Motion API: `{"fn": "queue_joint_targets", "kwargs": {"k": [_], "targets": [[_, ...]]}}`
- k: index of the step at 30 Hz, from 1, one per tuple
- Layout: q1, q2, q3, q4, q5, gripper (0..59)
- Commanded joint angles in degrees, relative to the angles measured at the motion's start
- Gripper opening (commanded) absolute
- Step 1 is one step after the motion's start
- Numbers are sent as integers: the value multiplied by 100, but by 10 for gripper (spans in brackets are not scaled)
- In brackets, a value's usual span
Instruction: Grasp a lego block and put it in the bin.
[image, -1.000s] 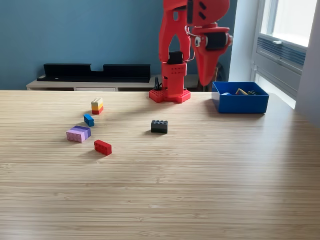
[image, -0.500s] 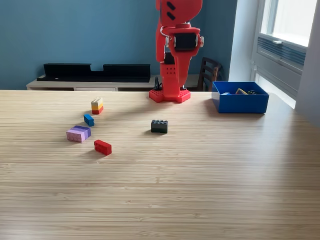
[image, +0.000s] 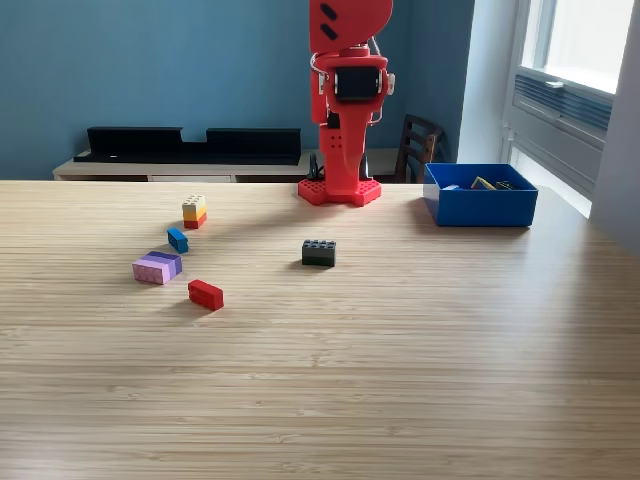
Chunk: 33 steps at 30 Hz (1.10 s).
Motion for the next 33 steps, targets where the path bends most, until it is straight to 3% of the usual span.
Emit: {"fn": "queue_joint_targets", "kwargs": {"k": [1, 14, 18, 33], "targets": [[185, 448, -185, -123, -70, 1], [1626, 431, -132, -123, 158, 3], [2294, 431, -105, -158, -26, 4], [4131, 404, 237, -1679, -1213, 17]]}}
